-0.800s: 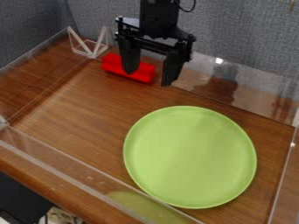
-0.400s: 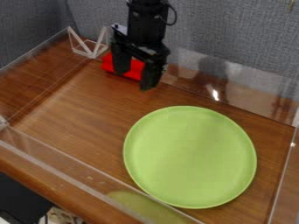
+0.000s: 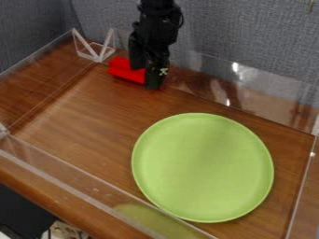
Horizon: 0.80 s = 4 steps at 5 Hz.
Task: Put the red object on the green plate
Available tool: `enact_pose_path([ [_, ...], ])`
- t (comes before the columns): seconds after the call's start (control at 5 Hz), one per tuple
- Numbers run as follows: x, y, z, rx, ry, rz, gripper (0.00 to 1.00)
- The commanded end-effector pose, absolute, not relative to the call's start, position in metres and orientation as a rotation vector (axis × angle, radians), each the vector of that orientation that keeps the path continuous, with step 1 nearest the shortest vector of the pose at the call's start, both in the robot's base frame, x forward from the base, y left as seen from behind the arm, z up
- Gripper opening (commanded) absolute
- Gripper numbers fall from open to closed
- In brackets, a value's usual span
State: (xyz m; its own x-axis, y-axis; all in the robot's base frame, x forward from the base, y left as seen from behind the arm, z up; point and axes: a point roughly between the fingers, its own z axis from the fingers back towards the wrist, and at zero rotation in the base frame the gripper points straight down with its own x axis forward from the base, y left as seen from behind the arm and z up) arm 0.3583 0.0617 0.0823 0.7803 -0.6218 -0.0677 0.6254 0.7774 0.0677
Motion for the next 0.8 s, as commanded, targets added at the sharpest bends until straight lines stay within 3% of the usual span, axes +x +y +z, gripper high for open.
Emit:
enact_pose_path([
  [0.0, 0.382, 0.084, 0.097, 0.141, -0.024, -0.747, 1.0],
  [0.4, 0.421, 0.112, 0.082, 0.158, -0.032, -0.836, 1.0],
  [0.6, 0.421, 0.12, 0.076, 0.16, -0.023, -0.8, 1.0],
])
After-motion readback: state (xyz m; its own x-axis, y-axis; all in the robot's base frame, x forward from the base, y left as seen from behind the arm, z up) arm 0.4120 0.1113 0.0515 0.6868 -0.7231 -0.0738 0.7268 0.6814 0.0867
